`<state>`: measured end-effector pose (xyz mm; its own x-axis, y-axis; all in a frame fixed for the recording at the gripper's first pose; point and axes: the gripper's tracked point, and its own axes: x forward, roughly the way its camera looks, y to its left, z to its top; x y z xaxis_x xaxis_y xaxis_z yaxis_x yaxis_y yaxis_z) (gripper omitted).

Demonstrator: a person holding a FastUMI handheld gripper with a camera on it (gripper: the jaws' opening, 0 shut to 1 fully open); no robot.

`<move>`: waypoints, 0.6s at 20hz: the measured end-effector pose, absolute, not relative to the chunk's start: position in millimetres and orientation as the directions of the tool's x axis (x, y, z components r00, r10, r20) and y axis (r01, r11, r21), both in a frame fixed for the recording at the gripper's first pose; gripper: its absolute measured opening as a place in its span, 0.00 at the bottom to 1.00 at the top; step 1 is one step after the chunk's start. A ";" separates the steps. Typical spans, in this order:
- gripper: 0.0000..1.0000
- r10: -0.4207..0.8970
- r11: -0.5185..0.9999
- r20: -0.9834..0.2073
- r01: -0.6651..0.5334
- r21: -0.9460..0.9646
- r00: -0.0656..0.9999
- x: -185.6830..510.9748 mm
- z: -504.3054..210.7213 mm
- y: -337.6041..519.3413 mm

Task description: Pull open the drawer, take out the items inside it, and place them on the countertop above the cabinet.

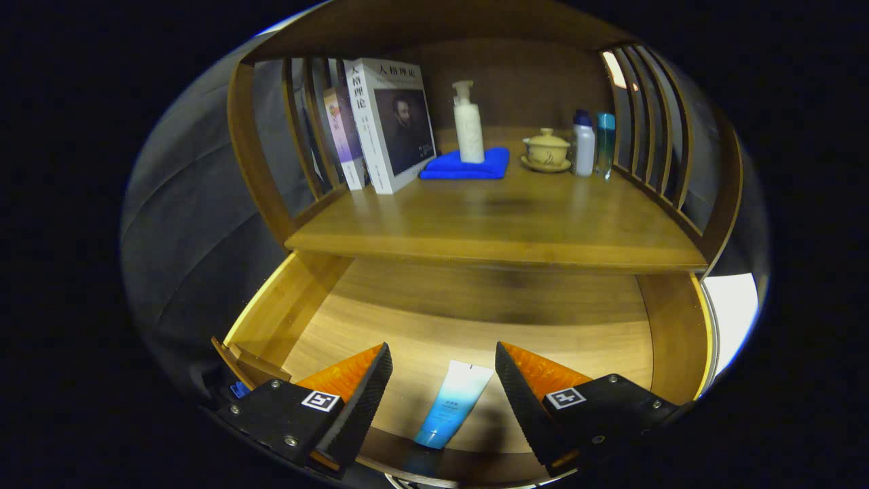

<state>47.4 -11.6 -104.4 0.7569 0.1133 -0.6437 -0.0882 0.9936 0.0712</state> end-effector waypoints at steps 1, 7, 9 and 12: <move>0.94 0.103 0.995 -0.667 -0.086 0.059 0.738 48.7 -110.4 -15.0; 0.95 0.112 0.993 -0.799 -0.093 0.070 0.590 48.3 -153.4 -12.4; 0.95 0.091 0.995 -0.825 -0.077 0.057 0.558 47.6 -166.1 -16.4; 0.94 0.118 0.993 -0.871 -0.068 0.097 0.477 37.9 -181.3 -6.3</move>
